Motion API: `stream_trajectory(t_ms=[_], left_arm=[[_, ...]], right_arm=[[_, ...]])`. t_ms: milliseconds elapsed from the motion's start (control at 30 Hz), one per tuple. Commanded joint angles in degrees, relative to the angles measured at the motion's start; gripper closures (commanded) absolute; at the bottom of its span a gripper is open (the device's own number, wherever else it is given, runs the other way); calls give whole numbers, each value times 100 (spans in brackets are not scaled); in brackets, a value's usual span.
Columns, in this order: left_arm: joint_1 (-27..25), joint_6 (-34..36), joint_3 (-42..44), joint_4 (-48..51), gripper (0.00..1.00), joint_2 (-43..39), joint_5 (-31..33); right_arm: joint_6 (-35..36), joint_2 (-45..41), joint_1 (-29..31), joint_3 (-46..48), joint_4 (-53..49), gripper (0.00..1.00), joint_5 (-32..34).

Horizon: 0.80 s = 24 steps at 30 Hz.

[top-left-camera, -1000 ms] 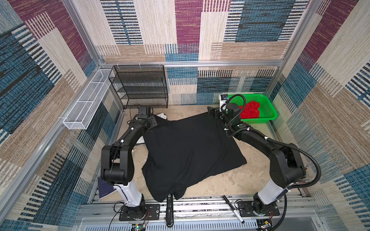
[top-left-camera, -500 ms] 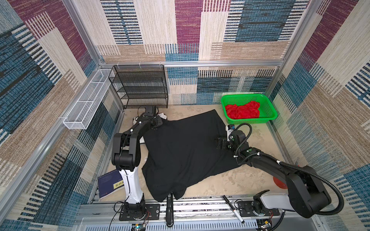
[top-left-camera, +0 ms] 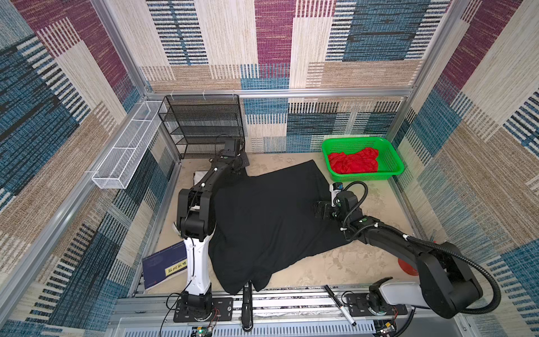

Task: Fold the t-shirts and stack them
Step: 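Release the t-shirt and move both grippers to its near edges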

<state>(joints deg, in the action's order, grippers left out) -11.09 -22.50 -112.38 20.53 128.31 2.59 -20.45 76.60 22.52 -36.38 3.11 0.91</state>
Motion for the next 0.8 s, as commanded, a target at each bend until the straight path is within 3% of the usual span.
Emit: stream_trajectory(t_ms=[0,67,133,300,433,600,767], left_arm=[[17,428,-1046,646,72,618,-286],[13,467,-1546,1003,58,827,-613],[-15,567,-1300,1015,53,558,-843],[-64,324,1856,-166,52,-1634,-870],[-123,-71,3794,-20,52,-3084,-1092],[-573,-383,5254,585,52,-4401,-683],[-1038,-809,5705,1619,51,-4649,-279]], right_arm=[[-100,23,6,-34,74,1,-99],[-100,-4,5,-27,13,1,-94],[-125,-28,6,-1,-72,1,78],[-214,415,-50,-146,-338,1,434],[-196,1000,-117,-378,-569,1,260],[-313,1111,-125,-270,-856,1,43],[-699,831,-125,-86,-1782,1,266]])
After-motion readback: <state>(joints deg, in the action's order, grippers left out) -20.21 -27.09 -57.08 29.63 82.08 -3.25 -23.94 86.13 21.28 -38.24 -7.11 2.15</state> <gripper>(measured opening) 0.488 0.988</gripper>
